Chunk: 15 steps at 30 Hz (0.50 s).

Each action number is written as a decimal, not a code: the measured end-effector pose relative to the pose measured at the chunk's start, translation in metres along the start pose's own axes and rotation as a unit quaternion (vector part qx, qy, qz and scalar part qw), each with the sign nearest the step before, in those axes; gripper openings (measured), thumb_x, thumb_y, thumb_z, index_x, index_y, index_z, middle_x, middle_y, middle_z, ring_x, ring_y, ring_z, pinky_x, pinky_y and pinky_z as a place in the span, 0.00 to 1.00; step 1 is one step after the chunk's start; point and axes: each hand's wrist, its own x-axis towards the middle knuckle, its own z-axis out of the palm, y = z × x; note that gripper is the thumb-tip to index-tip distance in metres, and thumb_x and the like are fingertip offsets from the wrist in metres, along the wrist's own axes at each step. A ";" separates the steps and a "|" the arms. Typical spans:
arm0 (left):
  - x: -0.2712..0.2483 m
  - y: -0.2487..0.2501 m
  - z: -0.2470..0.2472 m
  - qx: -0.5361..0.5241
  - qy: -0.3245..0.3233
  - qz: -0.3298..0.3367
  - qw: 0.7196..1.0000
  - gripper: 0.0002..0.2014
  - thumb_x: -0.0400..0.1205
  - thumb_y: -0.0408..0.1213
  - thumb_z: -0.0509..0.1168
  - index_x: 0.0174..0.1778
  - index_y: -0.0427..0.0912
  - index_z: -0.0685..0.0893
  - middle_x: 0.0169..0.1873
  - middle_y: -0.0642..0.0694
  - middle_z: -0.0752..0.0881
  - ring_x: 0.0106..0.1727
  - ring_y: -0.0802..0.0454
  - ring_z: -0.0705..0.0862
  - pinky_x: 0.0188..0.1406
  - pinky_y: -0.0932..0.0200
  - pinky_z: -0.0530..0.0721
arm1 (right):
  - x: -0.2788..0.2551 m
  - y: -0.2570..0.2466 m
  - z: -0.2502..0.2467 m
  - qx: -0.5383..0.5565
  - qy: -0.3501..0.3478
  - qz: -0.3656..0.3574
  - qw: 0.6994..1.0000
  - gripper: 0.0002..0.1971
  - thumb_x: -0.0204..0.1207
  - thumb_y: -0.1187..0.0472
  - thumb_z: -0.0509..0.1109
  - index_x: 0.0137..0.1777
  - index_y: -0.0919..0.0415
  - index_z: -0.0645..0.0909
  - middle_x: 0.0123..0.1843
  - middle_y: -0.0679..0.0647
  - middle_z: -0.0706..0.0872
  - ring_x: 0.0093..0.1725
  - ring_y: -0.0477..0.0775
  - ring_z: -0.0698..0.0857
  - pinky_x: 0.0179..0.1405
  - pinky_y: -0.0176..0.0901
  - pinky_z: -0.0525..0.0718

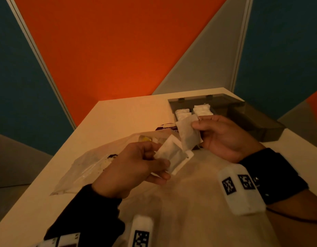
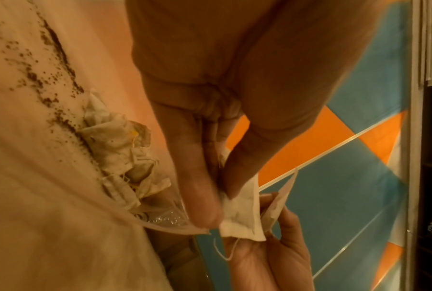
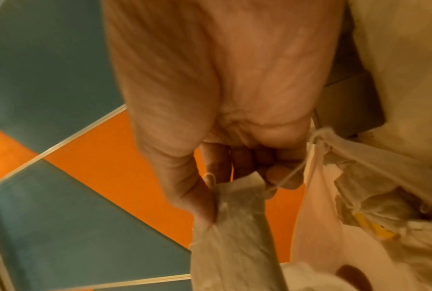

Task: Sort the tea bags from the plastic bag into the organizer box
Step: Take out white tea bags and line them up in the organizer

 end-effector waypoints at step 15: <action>0.001 0.001 -0.007 -0.101 -0.118 -0.016 0.988 0.13 0.69 0.29 0.66 0.47 0.30 0.89 0.33 0.33 0.86 0.29 0.41 0.86 0.28 0.52 0.89 | -0.005 -0.005 0.004 0.051 -0.026 0.032 0.998 0.12 0.76 0.68 0.61 0.55 0.66 0.82 0.40 0.58 0.92 0.39 0.52 0.92 0.34 0.43 0.89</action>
